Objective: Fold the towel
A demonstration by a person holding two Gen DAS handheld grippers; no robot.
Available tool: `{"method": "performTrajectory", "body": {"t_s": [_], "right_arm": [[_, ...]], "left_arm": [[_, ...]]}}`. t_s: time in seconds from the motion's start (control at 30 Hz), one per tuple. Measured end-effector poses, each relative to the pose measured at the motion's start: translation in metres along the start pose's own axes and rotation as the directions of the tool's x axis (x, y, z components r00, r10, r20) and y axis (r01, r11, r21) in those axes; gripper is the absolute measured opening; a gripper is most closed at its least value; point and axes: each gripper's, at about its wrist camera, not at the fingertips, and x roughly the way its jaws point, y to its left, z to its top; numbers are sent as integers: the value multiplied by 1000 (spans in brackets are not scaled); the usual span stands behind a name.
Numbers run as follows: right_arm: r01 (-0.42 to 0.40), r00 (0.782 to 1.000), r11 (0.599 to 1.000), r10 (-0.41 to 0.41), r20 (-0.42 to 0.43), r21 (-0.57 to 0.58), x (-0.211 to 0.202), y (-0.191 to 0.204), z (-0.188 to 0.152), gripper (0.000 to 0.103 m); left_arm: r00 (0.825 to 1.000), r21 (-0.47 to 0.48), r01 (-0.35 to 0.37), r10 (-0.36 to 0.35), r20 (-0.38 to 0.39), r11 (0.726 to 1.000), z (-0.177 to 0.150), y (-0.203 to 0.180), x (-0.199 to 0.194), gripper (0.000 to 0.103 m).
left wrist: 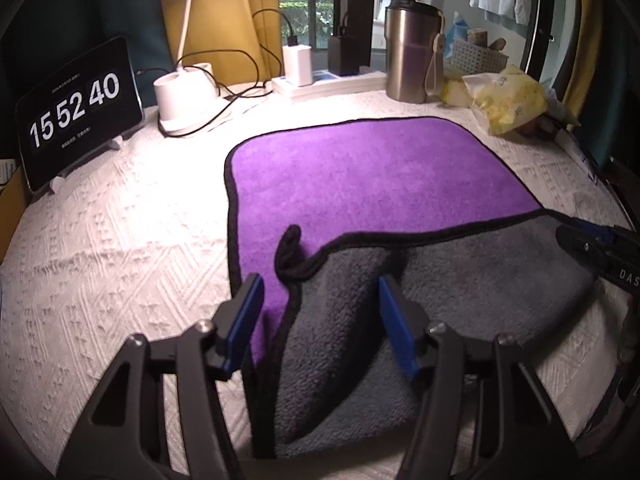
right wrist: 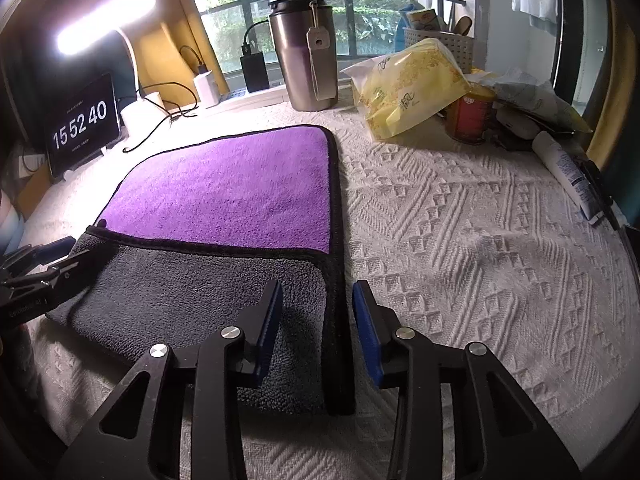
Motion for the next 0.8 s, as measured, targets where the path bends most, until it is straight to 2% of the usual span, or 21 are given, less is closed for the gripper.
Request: {"method": "performTrajectory", "body": {"t_s": [0.07, 0.1, 0.23, 0.33, 0.43, 0.57, 0.8], "right_arm": [[3, 1000, 1000, -3, -4, 0, 2, 0, 0, 29], [4, 1000, 1000, -4, -6, 1, 2, -1, 0, 24], [5, 1000, 1000, -5, -12, -9, 4, 0, 0, 19], [17, 1000, 1000, -17, -8, -18, 3, 2, 0, 9], [29, 1000, 999, -29, 3, -22, 0, 3, 1, 8], [38, 998, 999, -37, 44, -36, -12, 7, 4, 6], [59, 994, 997, -54, 92, -53, -30, 14, 10, 6]], "left_arm": [[1000, 7, 1, -1, -8, 1000, -1, -2, 2, 47], [1000, 8, 9, -9, -10, 1000, -1, -2, 3, 46], [1000, 2, 23, -23, -12, 1000, -3, -2, 5, 39], [1000, 0, 25, -25, -11, 1000, -3, -2, 3, 32], [997, -12, 76, -76, 4, 997, -3, 1, -2, 21], [996, -8, 84, -84, 19, 996, 0, 0, -9, 16], [994, -20, 90, -88, 62, 996, 5, 4, -27, 16]]}}
